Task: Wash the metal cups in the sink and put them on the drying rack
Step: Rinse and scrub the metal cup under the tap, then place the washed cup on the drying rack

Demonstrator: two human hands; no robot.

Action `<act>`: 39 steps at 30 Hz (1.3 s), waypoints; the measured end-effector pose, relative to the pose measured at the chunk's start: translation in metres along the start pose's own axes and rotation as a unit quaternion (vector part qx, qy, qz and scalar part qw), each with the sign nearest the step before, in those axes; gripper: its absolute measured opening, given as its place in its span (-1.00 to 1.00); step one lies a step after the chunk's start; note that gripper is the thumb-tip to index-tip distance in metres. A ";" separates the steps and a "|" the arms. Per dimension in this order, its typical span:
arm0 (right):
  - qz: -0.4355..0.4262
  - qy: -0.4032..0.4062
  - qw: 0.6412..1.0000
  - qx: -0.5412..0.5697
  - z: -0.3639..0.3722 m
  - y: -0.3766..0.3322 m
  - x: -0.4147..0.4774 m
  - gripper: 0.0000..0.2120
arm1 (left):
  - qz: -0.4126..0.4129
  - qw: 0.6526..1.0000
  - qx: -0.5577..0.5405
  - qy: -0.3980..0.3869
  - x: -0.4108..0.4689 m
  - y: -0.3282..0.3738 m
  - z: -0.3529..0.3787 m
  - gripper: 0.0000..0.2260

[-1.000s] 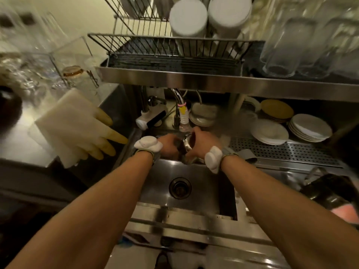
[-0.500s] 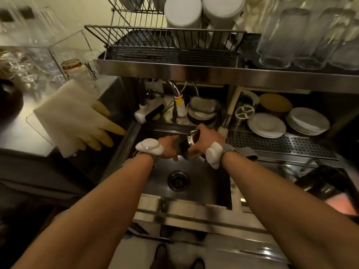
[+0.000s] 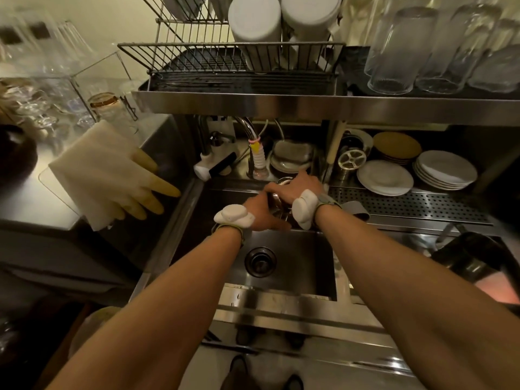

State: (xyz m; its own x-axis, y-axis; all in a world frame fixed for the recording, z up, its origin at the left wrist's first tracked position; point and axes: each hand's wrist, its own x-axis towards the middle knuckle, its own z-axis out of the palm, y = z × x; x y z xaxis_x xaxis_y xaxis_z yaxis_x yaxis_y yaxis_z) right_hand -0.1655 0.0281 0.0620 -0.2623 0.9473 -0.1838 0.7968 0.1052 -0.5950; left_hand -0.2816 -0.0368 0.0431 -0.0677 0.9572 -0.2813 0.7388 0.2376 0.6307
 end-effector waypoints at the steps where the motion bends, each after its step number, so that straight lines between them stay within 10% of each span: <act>1: 0.002 0.000 1.000 0.007 0.001 0.000 0.001 -0.35 | -0.010 0.999 0.044 0.005 0.000 0.004 0.000 -0.37; 7: 0.007 -0.003 1.000 0.018 -0.002 0.001 0.003 -0.47 | -0.038 0.980 0.183 0.070 0.009 0.018 -0.006 -0.83; 26: -0.101 0.048 0.994 0.002 -0.098 -0.084 -0.022 -0.01 | 0.079 0.983 0.144 0.083 -0.039 0.068 -0.157 -0.93; 39: -0.258 0.102 0.955 -0.108 -0.110 -0.201 -0.028 -0.15 | 0.091 0.964 0.157 0.196 -0.071 0.055 -0.269 -0.87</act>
State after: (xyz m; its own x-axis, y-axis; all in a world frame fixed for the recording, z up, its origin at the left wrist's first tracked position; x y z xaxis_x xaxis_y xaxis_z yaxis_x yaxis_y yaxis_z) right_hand -0.2587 0.0142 0.2730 -0.5568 0.7892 0.2590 0.6892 0.6130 -0.3863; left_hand -0.4160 -0.0472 0.2921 -0.1211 0.9817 0.1471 0.9247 0.0577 0.3763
